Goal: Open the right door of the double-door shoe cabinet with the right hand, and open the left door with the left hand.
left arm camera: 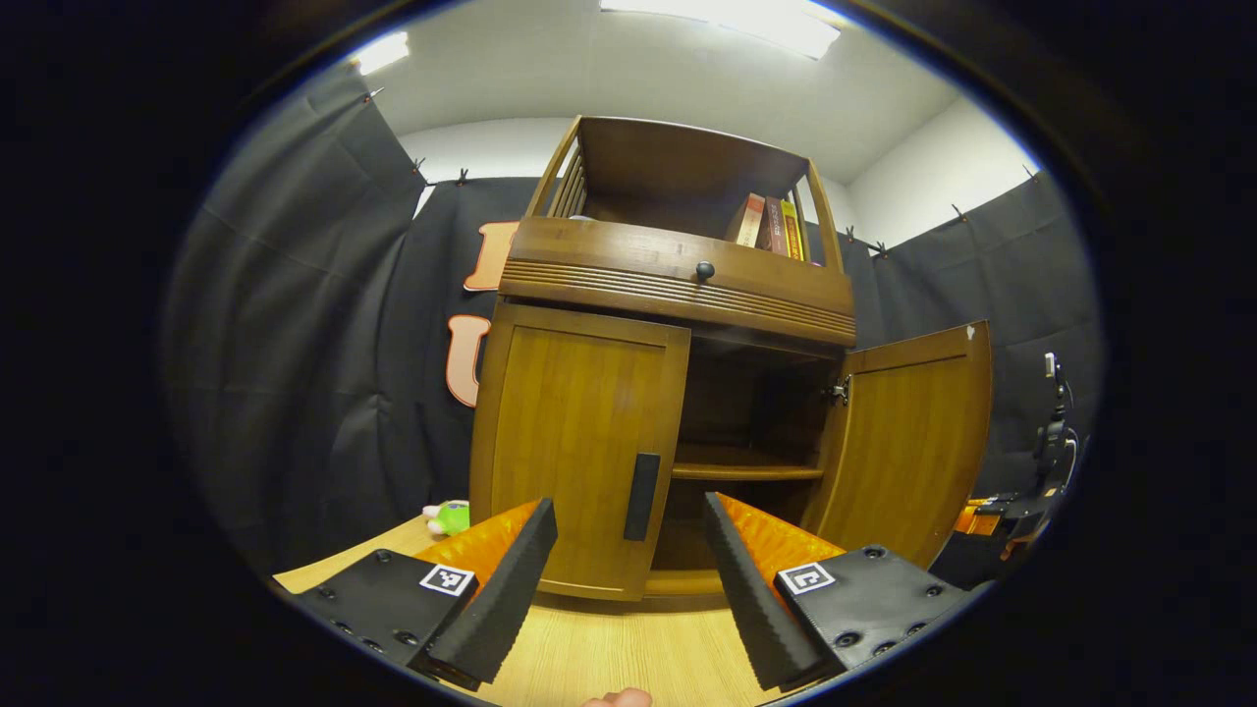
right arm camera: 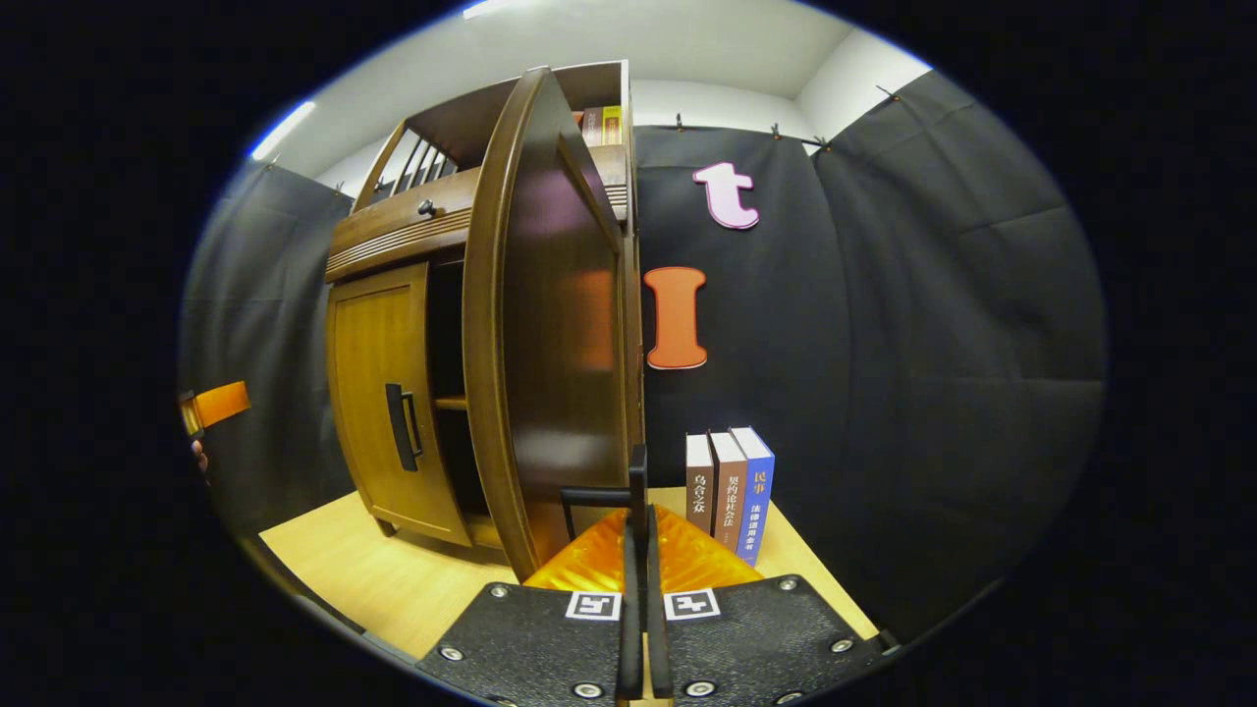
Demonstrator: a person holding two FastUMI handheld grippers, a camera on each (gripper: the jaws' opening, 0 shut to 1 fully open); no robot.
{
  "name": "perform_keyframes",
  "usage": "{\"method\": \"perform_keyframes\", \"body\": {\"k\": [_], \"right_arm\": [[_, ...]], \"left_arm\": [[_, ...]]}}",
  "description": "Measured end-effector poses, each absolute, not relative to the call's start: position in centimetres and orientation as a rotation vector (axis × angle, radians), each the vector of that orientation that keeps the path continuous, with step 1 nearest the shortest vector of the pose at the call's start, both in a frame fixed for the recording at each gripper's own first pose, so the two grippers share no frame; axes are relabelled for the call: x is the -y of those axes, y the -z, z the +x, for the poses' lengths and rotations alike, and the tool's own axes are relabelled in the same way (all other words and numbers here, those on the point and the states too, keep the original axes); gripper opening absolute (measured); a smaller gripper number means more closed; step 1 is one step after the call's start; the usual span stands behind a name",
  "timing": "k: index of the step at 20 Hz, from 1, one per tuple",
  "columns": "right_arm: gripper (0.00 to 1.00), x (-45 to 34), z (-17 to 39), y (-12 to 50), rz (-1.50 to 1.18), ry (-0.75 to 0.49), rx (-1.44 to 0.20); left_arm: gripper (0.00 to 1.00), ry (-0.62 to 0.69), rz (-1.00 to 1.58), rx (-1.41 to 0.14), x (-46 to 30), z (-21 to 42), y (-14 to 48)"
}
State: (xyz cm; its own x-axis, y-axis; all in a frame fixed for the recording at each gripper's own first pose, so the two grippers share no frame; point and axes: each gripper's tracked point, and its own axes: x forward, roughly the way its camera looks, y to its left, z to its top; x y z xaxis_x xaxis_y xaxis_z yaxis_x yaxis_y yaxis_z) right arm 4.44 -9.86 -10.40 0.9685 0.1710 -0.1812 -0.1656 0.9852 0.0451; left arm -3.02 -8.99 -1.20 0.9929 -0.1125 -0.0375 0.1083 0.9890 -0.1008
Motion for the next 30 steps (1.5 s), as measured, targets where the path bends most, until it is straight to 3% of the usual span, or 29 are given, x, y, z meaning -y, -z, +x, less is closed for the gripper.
{"method": "perform_keyframes", "body": {"k": [3, 4, 5, 9, 10, 11, 13, 14, 15, 17, 18, 20, 23, 24, 26, 27, 28, 29, 30], "right_arm": [[0.02, 11.8, 4.8, 10.5, 0.059, -0.241, -0.182], [0.12, 12.3, 5.1, 10.5, 0.071, -0.263, -0.178], [0.02, 12.6, 5.3, 10.4, 0.078, -0.288, -0.164], [0.06, 12.7, 5.2, 10.2, 0.116, -0.38, -0.109], [0.14, 12.7, 5.1, 10.4, 0.136, -0.377, -0.116], [0.08, 12.9, 5.0, 10.4, 0.137, -0.366, -0.114], [0.08, 13.2, 4.2, 10.9, 0.108, -0.338, -0.124], [0.0, 13.3, 3.7, 11.2, 0.105, -0.321, -0.133], [0.08, 13.3, 3.0, 11.5, 0.103, -0.3, -0.151], [0.07, 13.7, 1.6, 11.4, 0.075, -0.236, -0.16], [0.17, 13.7, 0.9, 11.1, 0.05, -0.201, -0.153], [0.06, 12.9, -0.4, 9.8, 0.028, -0.141, -0.122], [0.05, 9.6, -2.3, 8.3, 0.036, -0.114, -0.104], [0.16, 8.3, -2.8, 7.9, 0.027, -0.124, -0.105], [0.17, 5.7, -3.2, 7.2, 0.002, -0.136, -0.096], [0.06, 4.3, -3.3, 6.9, -0.006, -0.148, -0.088], [0.06, 2.8, -3.2, 7.0, -0.018, -0.169, -0.086], [0.07, 1.7, -3.2, 7.5, -0.033, -0.176, -0.098], [0.2, 1.0, -3.0, 8.5, -0.043, -0.181, -0.111]], "left_arm": [[0.95, 0.11, -0.095, -0.041, 8.9, -3.2, 1.2], [0.95, 0.109, -0.096, -0.041, 8.9, -3.3, 1.2], [0.95, 0.107, -0.097, -0.043, 8.7, -3.5, 1.2], [0.94, 0.089, -0.097, -0.052, 8.0, -3.8, 1.5], [0.95, 0.085, -0.096, -0.053, 7.8, -3.8, 1.5], [0.95, 0.079, -0.097, -0.054, 7.7, -4.0, 1.6], [0.95, 0.073, -0.102, -0.061, 7.4, -4.0, 1.9], [0.95, 0.072, -0.104, -0.066, 7.3, -4.0, 2.1], [0.95, 0.07, -0.103, -0.072, 7.2, -4.0, 2.4], [0.95, 0.057, -0.1, -0.078, 6.7, -3.9, 2.8], [0.94, 0.055, -0.102, -0.083, 6.6, -3.7, 3.1], [0.95, 0.055, -0.112, -0.098, 6.6, -3.0, 3.7], [0.95, 0.079, -0.13, -0.119, 7.1, -1.9, 4.5], [0.95, 0.084, -0.127, -0.119, 7.1, -1.4, 4.5], [0.99, 0.093, -0.109, -0.123, 7.3, -0.2, 4.6], [0.99, 0.104, -0.103, -0.119, 7.6, 0.3, 4.5], [0.97, 0.109, -0.1, -0.109, 7.8, 1.0, 4.4], [0.95, 0.109, -0.094, -0.102, 8.0, 1.7, 4.5], [0.94, 0.11, -0.087, -0.101, 8.2, 2.3, 4.9]]}}
